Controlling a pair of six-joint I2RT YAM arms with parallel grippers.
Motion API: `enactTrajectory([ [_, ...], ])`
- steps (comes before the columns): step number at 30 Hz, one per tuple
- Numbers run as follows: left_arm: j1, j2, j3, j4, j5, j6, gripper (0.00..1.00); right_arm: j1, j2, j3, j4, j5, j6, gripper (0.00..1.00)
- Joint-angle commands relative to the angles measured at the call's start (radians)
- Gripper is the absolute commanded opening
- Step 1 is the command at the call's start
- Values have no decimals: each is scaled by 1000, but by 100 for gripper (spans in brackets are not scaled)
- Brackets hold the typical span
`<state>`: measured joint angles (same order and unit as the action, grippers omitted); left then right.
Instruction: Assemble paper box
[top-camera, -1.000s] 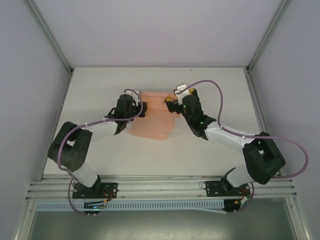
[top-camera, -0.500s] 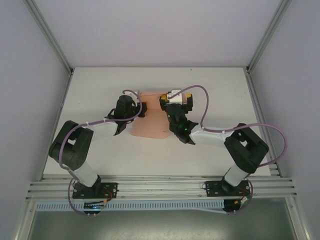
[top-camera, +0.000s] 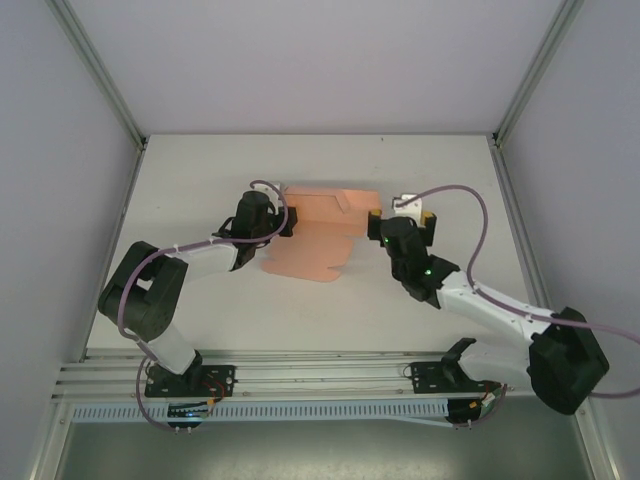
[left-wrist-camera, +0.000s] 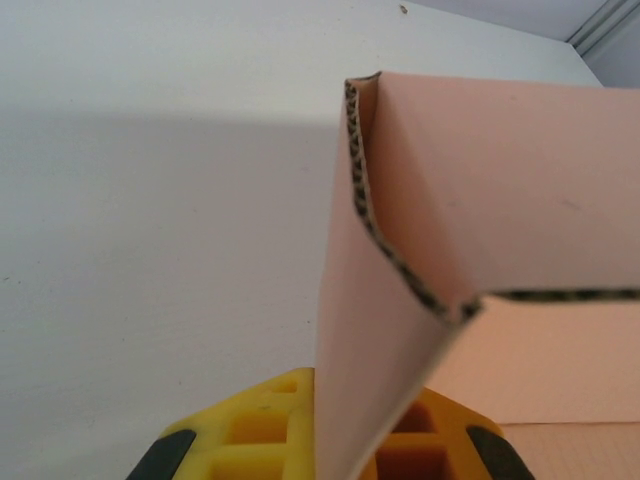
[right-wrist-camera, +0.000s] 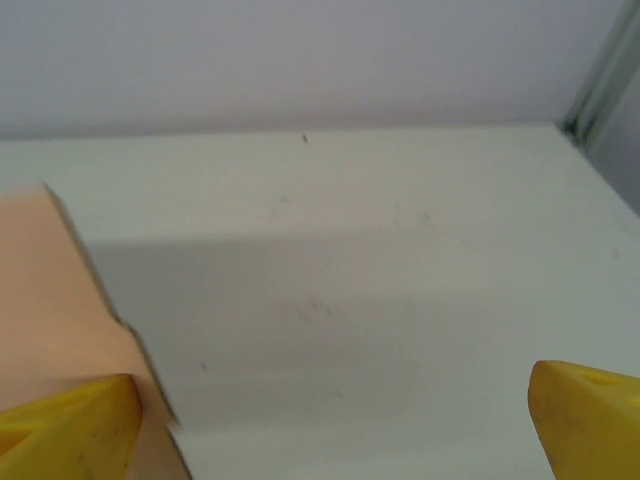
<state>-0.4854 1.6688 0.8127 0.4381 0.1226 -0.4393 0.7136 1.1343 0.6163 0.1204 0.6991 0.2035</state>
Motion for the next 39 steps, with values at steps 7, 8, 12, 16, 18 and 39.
enactTrajectory([
  [7, -1, 4, 47, 10, 51, 32, 0, -15, 72, -30, -60, -158, 102, 99],
  [8, -1, 6, 42, 22, 64, 41, 0, -16, 92, -22, -47, -150, 106, 99],
  [12, -2, 6, 39, 25, 96, 91, 0, -16, 147, 29, -26, -151, 64, 99],
  [16, -1, 0, 23, 28, 63, 136, 0, -15, 154, 76, -68, -136, 40, 99],
  [18, -1, 4, 23, 25, 54, 138, 0, -14, 149, 89, -83, -144, 43, 99],
  [39, -5, 77, 67, -42, 89, 127, 0, 37, 175, 122, 121, -64, -14, 99],
])
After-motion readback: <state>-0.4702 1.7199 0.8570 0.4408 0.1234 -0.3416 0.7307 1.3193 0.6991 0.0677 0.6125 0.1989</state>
